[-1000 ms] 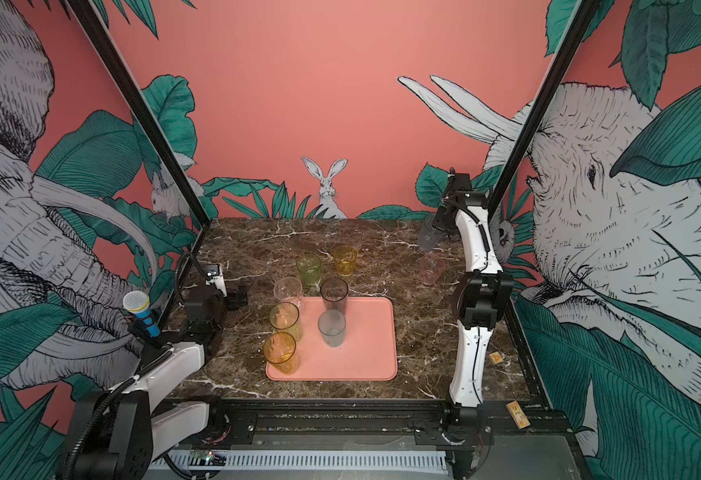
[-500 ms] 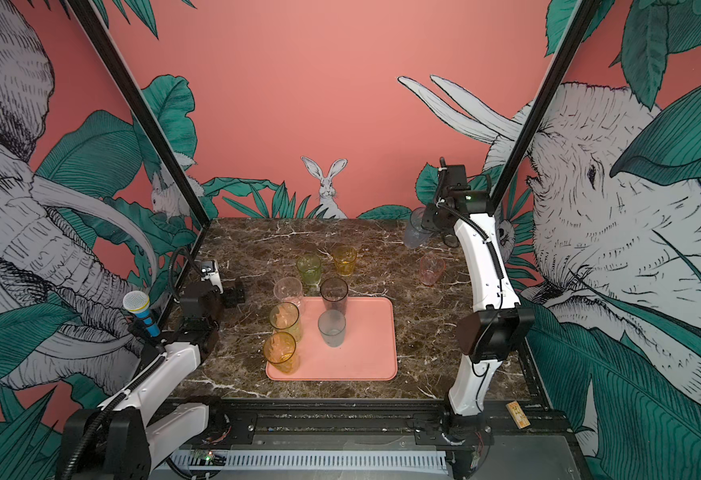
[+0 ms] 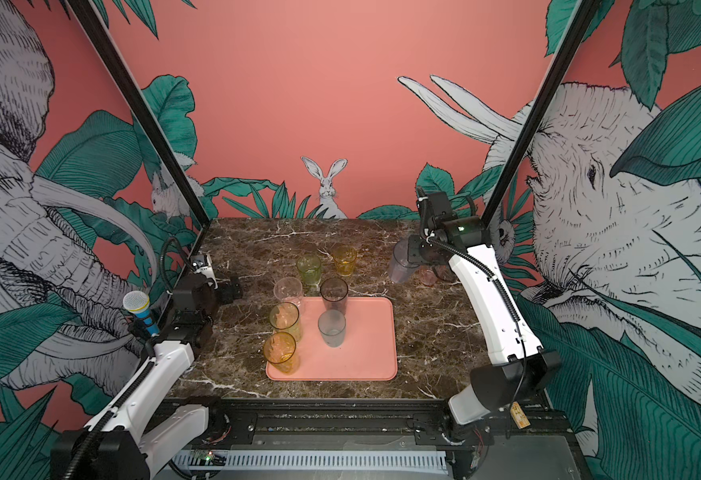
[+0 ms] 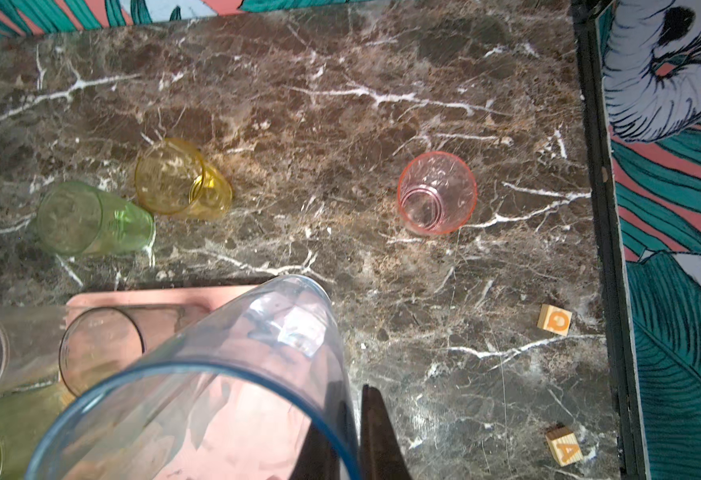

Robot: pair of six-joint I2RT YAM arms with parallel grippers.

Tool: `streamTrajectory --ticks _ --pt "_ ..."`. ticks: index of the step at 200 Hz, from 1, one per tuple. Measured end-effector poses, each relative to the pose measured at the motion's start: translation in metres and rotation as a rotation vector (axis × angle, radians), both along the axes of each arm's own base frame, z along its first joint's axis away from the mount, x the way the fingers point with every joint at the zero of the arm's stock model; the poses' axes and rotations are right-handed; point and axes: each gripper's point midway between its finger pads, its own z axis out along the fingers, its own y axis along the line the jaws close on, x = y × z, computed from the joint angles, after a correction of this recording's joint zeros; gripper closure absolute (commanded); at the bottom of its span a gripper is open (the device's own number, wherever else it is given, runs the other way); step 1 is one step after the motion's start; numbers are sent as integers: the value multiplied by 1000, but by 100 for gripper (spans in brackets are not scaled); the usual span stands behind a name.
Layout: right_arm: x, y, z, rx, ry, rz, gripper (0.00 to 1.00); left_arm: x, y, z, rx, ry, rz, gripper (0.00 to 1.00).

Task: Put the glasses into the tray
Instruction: 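Lift the clear blue-rimmed glass with the right gripper and carry it toward the tray, then lower the clear glass onto the tray's near edge beside the teal glass, open right gripper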

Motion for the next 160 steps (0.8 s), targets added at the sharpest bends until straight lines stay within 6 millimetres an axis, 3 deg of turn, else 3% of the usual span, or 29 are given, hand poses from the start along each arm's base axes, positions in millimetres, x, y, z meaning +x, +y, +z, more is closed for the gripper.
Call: streamTrajectory --ticks 35,70,160 --pt "-34 15 -23 -28 43 68 100 -3 -4 11 -40 1 -10 0" --pt "-64 35 -54 -54 100 149 100 -8 -7 10 -72 22 -19 0" --pt "-115 85 -96 -74 111 320 100 -16 -12 7 -101 44 -35 1"
